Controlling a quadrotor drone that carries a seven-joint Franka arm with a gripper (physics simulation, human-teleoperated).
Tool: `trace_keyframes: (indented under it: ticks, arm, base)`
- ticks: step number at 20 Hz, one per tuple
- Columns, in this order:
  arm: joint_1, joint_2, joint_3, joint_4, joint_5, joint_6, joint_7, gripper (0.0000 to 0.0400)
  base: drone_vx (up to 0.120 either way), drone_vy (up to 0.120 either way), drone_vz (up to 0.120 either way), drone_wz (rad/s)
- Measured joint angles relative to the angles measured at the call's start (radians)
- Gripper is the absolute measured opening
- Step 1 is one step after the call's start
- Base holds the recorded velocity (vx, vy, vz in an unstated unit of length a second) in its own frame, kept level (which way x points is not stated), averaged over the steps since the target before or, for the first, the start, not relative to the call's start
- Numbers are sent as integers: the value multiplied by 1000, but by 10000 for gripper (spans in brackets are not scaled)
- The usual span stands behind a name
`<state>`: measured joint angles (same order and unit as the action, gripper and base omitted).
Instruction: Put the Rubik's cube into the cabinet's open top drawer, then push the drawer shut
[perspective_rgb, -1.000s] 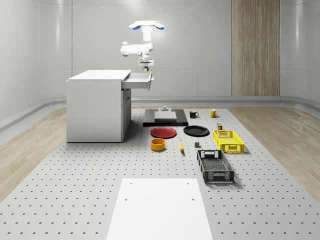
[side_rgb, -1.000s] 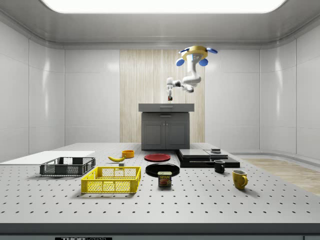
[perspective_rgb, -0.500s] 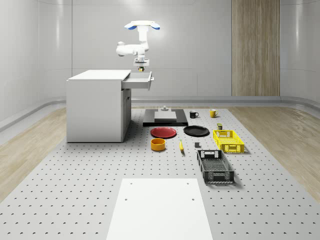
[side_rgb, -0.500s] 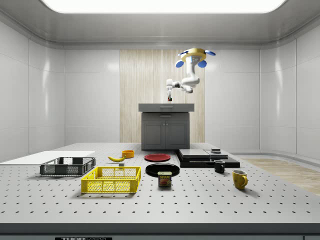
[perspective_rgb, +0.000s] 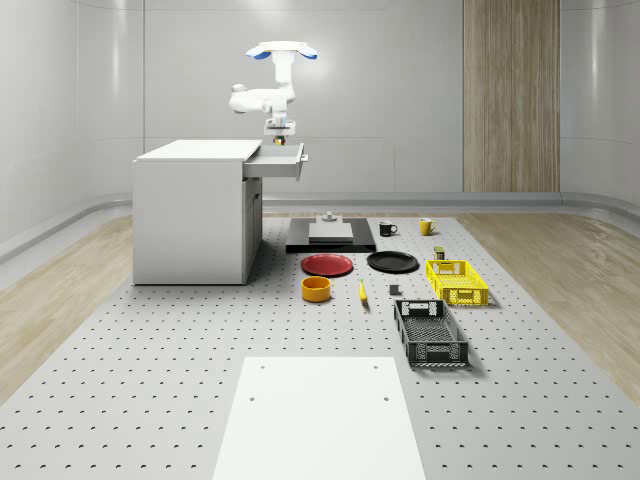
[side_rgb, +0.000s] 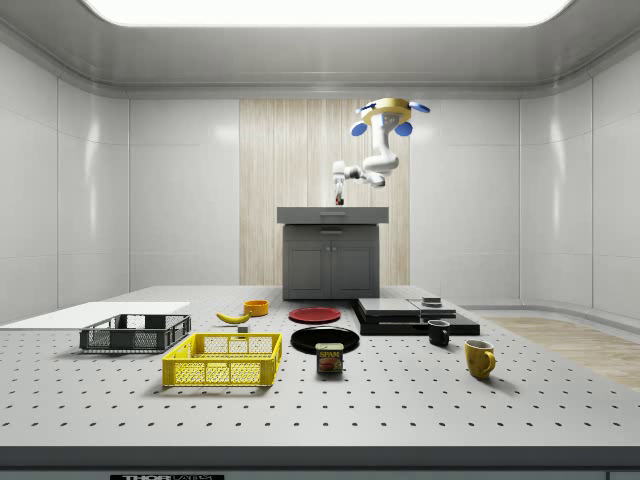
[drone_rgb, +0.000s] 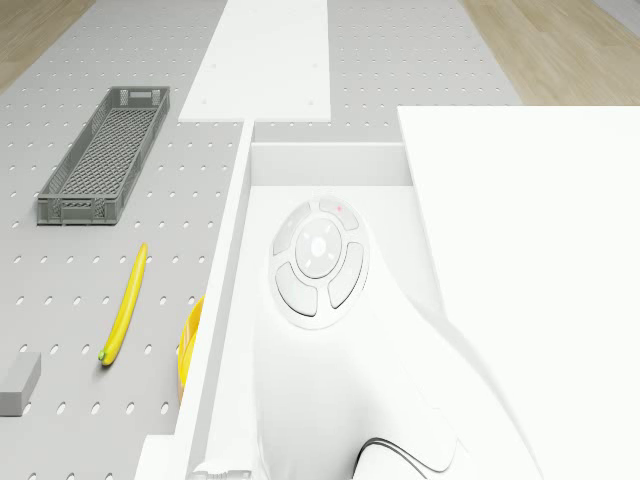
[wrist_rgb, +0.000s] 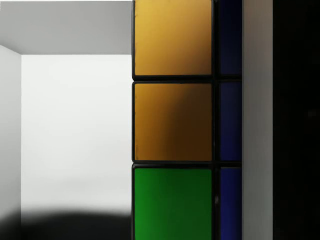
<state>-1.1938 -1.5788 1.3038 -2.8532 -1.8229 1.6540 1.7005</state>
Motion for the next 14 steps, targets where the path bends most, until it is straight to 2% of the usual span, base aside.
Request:
trace_keyframes:
  ticks: [14]
  arm:
    - [-28,15,-145,44,-140,41,1,325]
  base:
    - [0,0,0,0]
